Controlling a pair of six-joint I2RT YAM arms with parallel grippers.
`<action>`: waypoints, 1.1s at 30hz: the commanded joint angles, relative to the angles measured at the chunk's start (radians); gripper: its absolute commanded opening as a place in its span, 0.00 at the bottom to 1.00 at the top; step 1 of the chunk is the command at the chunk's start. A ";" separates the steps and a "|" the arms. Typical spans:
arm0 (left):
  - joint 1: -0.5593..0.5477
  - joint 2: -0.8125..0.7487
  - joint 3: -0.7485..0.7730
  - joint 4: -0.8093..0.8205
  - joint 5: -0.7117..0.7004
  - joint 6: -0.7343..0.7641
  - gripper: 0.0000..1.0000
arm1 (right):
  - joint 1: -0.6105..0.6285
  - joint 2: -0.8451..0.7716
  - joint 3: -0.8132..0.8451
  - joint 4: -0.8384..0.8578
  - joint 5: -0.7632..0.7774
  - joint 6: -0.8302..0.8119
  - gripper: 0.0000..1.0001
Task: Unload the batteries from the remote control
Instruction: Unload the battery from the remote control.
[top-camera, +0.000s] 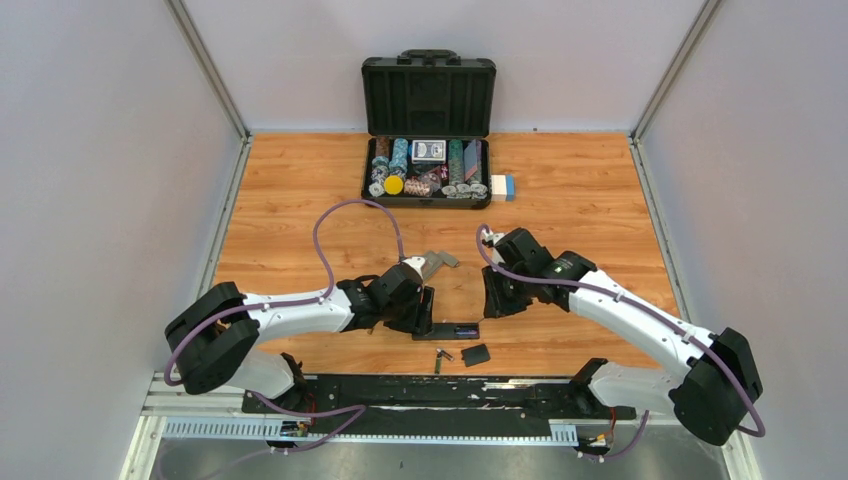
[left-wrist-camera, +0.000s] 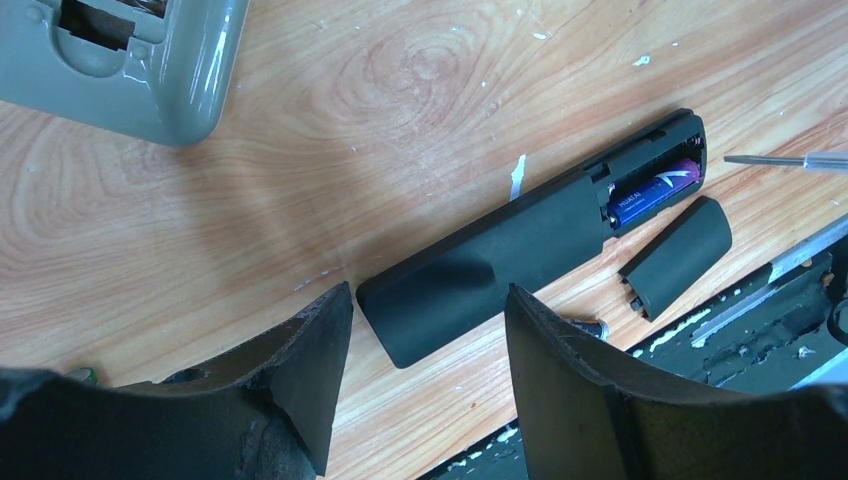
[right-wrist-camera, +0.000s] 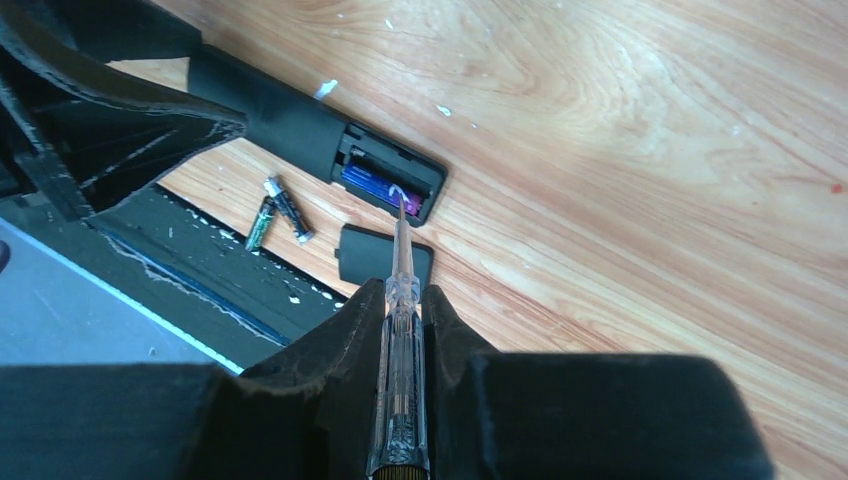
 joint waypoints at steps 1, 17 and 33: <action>-0.004 0.011 -0.015 0.006 0.004 0.005 0.66 | 0.004 0.003 0.038 -0.061 0.058 0.010 0.00; -0.003 0.016 -0.010 0.002 0.004 0.009 0.65 | 0.006 0.041 0.051 -0.042 0.045 0.018 0.00; -0.004 0.024 0.001 -0.013 0.004 0.015 0.64 | 0.063 0.086 0.055 -0.054 0.133 0.096 0.00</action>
